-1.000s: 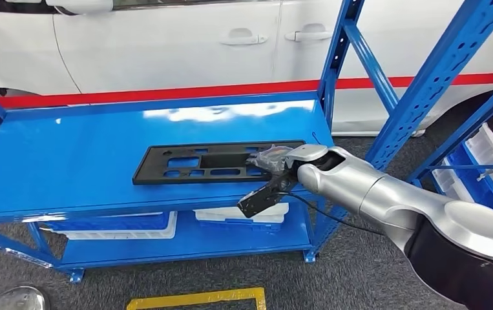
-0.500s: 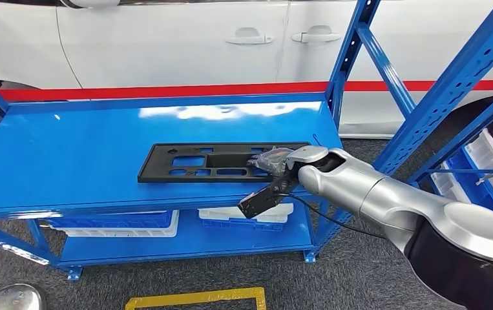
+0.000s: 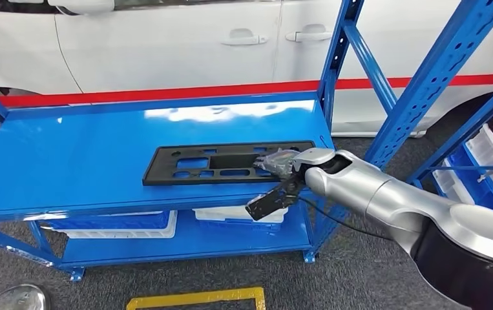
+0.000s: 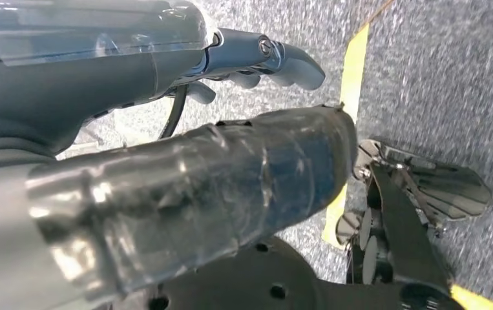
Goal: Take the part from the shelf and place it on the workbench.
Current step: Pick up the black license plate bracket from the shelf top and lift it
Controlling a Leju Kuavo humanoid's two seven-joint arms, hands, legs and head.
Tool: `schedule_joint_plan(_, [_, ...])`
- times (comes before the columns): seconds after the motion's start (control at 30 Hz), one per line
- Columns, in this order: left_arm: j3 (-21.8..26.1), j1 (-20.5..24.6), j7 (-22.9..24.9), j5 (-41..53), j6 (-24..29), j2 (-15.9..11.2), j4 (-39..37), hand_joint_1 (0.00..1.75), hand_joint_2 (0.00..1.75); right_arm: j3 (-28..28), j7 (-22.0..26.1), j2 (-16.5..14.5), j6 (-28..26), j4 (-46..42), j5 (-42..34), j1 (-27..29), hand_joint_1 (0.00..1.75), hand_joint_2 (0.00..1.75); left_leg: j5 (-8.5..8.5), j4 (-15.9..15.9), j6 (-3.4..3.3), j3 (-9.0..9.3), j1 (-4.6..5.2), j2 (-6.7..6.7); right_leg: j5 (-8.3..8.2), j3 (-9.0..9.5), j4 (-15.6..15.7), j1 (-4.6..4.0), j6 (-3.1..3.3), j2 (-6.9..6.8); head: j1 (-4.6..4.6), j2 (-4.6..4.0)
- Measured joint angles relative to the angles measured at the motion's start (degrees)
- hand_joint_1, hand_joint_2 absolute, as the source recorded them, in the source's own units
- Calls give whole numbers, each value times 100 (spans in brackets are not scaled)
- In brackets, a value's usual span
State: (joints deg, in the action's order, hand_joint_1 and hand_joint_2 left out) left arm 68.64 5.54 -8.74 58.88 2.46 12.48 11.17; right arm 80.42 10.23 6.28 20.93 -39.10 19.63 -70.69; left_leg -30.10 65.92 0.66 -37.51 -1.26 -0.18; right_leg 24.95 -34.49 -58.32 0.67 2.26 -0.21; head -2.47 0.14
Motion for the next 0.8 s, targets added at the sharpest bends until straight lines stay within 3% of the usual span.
schedule_joint_plan(0.03, [1, -6, 0, 1, -1, 0, 0, 0, 0, 1, -4, 4, 9, 0, 3, 7, 139, 175, -170, 384, 15, -174, -3, 0, 2, -5, -5, -4, 19, -3, -2, 1])
schedule_joint_plan(0.07, [1, -12, 0, 1, -2, 0, 0, 0, 0, 1, -11, 7, 21, -1, 2, 20, 171, 175, -264, 681, 38, -310, -11, 1, 6, -10, -14, -7, 27, -2, -1, 1])
schedule_joint_plan(0.1, [1, -15, 0, 3, -4, 0, 0, 0, 0, 1, -20, 8, 33, -1, -3, 32, 174, 175, -256, 804, 70, -366, -26, 1, 14, -13, -28, -6, 35, 1, -1, 0])
schedule_joint_plan(0.13, [1, -16, -1, 5, -6, 0, 0, 0, 0, 1, -30, 11, 43, -2, -8, 40, 173, 175, -145, 714, 110, -321, -51, 3, 26, -15, -50, 0, 39, 5, -1, 1])
schedule_joint_plan(0.23, [1, -12, -8, 22, -16, 6, -1, 0, 0, 1, -52, 36, 28, -2, -9, 34, 173, 175, 314, -292, 238, 180, -138, -2, 122, -51, -211, 10, -23, 20, -4, 0])
schedule_joint_plan(0.3, [1, -8, -11, 40, -26, 20, -3, 0, 0, 1, -70, 75, 9, -6, 7, 20, 173, 175, 336, -586, 178, 327, -142, -20, 177, -104, -315, -25, -78, 30, -3, 0])
schedule_joint_plan(0.37, [1, -8, -14, 49, -32, 25, -4, 0, 0, 1, -81, 114, -1, -10, 20, 6, 174, 175, 324, -574, 87, 317, -121, -25, 172, -116, -316, -38, -94, 37, 3, 1])
schedule_joint_plan(0.8, [2, 1, -14, 51, -33, 19, -4, 0, 0, 1, -79, 183, -39, -36, 38, -98, 175, 175, 317, -576, 62, 341, -90, -25, 147, -61, -240, -27, -151, 40, 4, 0])
